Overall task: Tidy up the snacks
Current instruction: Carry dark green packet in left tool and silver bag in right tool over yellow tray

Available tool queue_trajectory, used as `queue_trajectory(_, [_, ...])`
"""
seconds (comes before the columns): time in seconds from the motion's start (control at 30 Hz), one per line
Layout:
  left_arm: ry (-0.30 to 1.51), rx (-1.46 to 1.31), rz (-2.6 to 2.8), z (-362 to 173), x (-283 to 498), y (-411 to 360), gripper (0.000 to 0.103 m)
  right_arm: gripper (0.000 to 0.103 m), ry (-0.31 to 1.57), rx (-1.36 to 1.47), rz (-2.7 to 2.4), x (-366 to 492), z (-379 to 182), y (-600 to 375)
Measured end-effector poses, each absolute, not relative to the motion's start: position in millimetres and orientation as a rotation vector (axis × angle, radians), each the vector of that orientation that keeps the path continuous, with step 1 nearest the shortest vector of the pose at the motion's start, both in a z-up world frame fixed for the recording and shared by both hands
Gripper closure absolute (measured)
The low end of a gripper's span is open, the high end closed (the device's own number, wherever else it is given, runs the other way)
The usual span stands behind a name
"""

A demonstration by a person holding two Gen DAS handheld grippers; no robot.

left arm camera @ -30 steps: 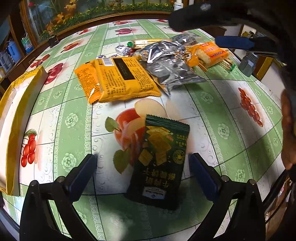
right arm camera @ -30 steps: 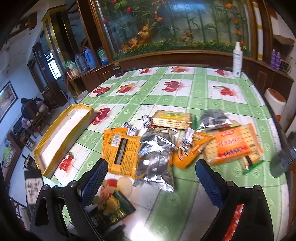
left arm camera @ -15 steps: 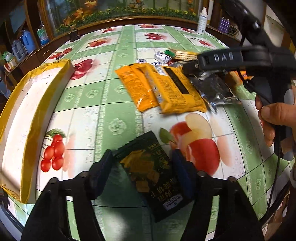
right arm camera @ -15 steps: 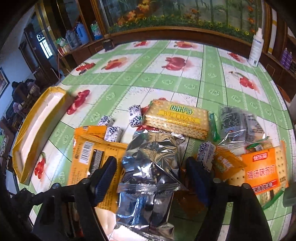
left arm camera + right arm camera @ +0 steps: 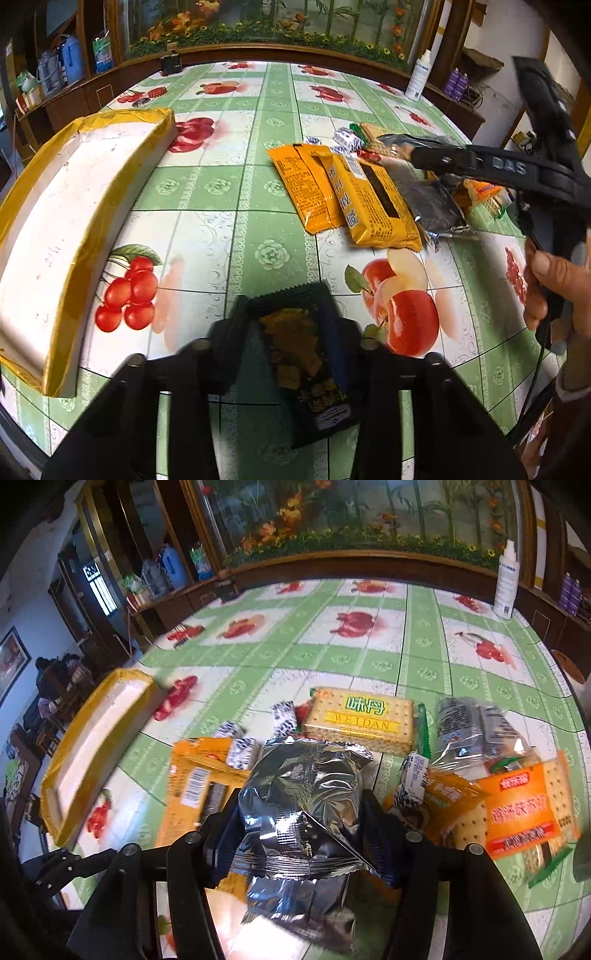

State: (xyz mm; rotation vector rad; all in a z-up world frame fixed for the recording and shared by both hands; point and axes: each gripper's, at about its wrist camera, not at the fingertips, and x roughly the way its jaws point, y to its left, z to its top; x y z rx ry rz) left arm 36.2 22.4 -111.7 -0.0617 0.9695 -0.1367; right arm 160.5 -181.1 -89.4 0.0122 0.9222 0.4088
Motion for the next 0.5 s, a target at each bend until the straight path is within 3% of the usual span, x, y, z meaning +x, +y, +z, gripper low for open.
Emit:
queue_trajectory(0.07, [0.967,-0.081,-0.145,-107.3,34.9,25.2,0.093,0.041,0.891,0.029,0.423,148.6,-77.8,-183.9])
queue_trajectory(0.23, [1.0,-0.067,-0.162,-111.3,32.2,25.6,0.093,0.041,0.838,0.062,0.464,116.7,-57.5,-186.4])
queue_trajectory(0.3, [1.059,-0.069,-0.139,-117.5,31.9,24.1,0.079,0.041,0.829,0.067,0.476,104.8,-55.5,-187.1])
queue_trajectory(0.33, [1.08,-0.064,-0.111,-119.8,31.3,22.6,0.042,0.041,0.829,0.062,0.474,100.6,-55.9,-186.8])
queue_trajectory(0.37, [1.085,-0.06,-0.102,-119.5,30.4,20.9,0.014,0.041,0.83,0.058,0.473,96.0,-57.0,-186.8])
queue_trajectory(0.5, [1.085,-0.069,-0.115,-116.7,21.2,12.3,0.014,0.041,0.835,0.077,0.482,82.3,-62.5,-191.1])
